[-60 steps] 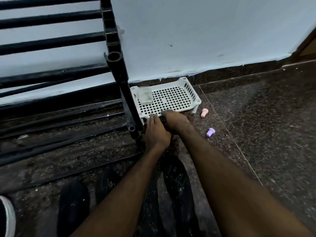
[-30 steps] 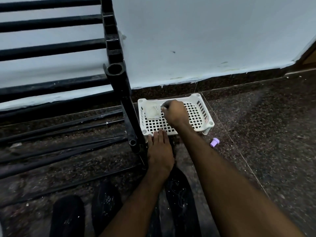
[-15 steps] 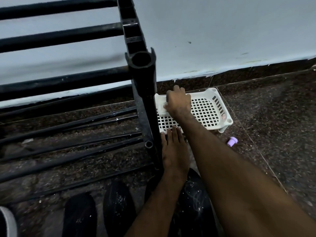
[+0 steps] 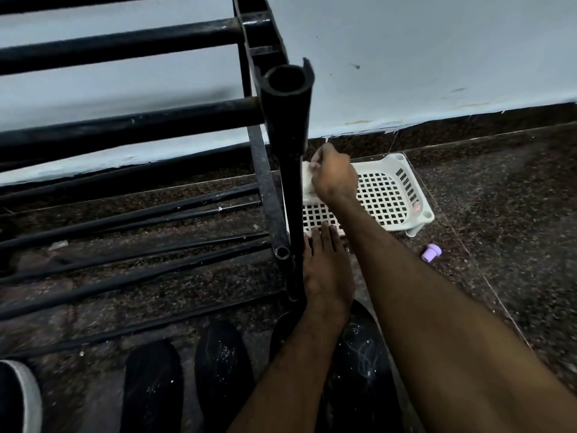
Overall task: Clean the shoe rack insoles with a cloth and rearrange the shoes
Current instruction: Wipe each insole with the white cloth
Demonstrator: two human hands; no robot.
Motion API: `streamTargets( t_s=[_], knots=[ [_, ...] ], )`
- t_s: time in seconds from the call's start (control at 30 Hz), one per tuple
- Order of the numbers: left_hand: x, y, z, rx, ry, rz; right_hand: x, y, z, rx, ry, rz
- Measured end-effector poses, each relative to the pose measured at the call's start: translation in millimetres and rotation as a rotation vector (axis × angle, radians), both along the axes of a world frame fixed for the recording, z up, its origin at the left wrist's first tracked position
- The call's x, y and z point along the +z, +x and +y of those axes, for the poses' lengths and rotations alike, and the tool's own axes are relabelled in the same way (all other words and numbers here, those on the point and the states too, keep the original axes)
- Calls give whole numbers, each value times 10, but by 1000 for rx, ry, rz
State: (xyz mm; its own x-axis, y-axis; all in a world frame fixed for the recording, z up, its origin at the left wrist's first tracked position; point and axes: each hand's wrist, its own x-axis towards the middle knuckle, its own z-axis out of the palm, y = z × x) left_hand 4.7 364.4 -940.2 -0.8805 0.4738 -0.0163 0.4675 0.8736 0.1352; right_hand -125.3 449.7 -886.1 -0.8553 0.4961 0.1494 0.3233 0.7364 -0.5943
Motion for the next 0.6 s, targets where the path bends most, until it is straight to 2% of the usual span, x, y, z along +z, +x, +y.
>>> streamTargets(
  t_s=[0.1, 0.17, 0.23, 0.3, 0.4, 0.47, 0.53, 0.6],
  knots=[
    [23, 10, -2, 1, -39, -25, 72, -8, 51, -15, 6, 169],
    [57, 22, 4, 3, -46, -43, 37, 9, 87, 151, 59, 196],
    [73, 29, 8, 3, -54, -44, -63, 55, 124, 363, 101, 38],
    [96, 28, 12, 2, -77, -54, -132, 103, 180, 475, 74, -122],
    [107, 21, 23, 3, -100, -76, -11, 75, 277, 540, -52, -248],
    [118, 25, 29, 5, -102, -77, 130, 26, 304, 521, -133, -234],
    [133, 26, 38, 5, -102, -68, 204, -37, 302, 415, -29, -165],
    [122, 21, 53, 3, -120, -75, 215, -55, 231, 362, 179, -260]
  ],
)
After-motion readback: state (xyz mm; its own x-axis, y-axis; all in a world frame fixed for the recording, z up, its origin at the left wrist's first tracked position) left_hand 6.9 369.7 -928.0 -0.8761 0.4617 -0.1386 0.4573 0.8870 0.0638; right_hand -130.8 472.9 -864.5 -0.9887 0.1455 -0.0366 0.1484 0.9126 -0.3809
